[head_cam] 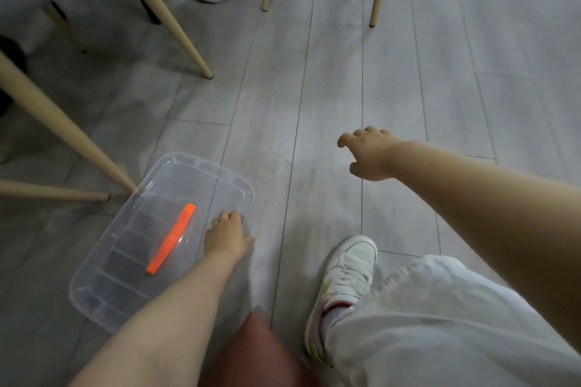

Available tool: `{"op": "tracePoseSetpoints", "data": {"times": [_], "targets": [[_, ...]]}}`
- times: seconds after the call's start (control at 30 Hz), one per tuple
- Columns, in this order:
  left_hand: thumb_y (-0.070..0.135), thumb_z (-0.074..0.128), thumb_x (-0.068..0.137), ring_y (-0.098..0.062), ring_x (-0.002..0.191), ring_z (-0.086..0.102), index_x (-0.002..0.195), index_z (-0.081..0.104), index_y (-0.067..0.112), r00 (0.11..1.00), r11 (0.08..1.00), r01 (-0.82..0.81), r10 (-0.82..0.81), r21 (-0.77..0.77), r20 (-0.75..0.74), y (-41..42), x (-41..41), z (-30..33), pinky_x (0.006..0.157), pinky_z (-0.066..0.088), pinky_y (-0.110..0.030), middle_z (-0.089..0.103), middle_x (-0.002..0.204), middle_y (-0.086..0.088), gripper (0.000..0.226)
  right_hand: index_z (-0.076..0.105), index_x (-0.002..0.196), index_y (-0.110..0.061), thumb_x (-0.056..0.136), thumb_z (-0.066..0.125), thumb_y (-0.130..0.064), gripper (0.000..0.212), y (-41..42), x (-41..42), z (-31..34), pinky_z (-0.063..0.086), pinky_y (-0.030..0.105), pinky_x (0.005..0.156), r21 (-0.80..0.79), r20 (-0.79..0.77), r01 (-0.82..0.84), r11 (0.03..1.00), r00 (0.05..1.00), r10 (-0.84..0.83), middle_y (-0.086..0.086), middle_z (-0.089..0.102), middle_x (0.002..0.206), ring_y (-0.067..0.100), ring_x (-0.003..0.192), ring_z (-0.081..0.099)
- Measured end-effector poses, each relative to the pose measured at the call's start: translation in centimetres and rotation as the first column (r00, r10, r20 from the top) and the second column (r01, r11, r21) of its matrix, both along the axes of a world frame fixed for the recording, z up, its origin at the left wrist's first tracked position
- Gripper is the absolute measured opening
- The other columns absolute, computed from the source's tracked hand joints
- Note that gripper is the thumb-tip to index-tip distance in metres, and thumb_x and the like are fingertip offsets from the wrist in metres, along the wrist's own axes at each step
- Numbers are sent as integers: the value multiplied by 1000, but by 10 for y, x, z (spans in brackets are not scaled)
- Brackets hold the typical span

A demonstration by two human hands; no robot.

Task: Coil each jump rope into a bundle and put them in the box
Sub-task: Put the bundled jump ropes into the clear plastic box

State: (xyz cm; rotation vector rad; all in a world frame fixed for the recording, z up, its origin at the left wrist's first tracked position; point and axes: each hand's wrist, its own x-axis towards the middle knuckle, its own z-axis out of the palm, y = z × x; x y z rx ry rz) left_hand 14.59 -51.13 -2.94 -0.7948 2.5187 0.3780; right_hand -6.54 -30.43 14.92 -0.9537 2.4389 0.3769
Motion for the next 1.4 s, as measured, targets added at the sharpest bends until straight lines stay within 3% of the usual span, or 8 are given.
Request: {"op": "tracePoseSetpoints", "data": {"times": [0.23,0.33,0.53,0.83,1.03,1.17,1.27,1.4], "targets": [[18,48,92,-25,112,49,114,52,20,997,990,5,-16,-140,-76,7,15,-26,84,46,-36,54,119,-4,22,33,144,-21,90,48,-21,56,-13,33,-40,33,40,107,10,6,-128,992,992,127,8,48,137,30,126,41],[12,39,94,-24,110,54,116,53,23,995,993,26,-37,-115,-93,6,17,-26,83,45,-36,57,118,-2,28,36,140,-19,88,47,-17,54,-19,42,-48,33,41,107,-11,-23,-182,983,983,182,8,50,133,30,123,43],[3,46,88,-31,97,57,112,54,19,956,994,-106,96,-21,-279,17,32,-13,65,48,-42,54,106,-7,29,37,139,-18,88,48,-15,52,-21,58,-57,35,40,106,-6,-46,-303,953,952,302,7,51,130,28,119,45],[-6,56,73,-38,83,58,107,61,11,885,987,136,-158,-82,-437,45,-12,51,62,47,-43,55,96,-15,38,28,145,-19,85,49,-10,65,-12,48,-26,35,40,105,-88,-27,-225,971,974,223,9,46,136,29,124,42],[-5,51,76,-33,90,56,102,57,14,756,952,281,-299,-124,-583,74,-56,107,63,30,-33,54,95,-9,33,27,147,-21,87,50,-11,65,19,25,16,36,36,101,-163,29,-82,983,996,88,7,45,138,28,126,40],[-8,53,70,-32,98,58,101,46,24,661,907,397,-390,-141,-642,100,-84,135,65,41,-37,57,105,-9,46,31,144,-23,86,54,-12,64,57,17,36,36,34,99,-178,-105,-78,981,993,60,4,44,140,27,127,40],[-9,50,69,-30,103,55,104,52,21,608,868,472,-447,-154,-656,127,-103,162,74,44,-38,57,110,-6,46,34,143,-25,91,53,-21,56,92,15,46,35,36,101,-201,-167,-27,979,986,-7,1,44,141,26,129,38],[0,35,73,-28,91,55,102,57,20,458,777,576,-565,-255,-686,170,-122,192,68,41,-34,57,100,-3,41,44,139,-25,95,50,-31,45,147,13,57,40,37,97,-265,-220,110,958,961,-171,0,51,136,25,124,44]]}}
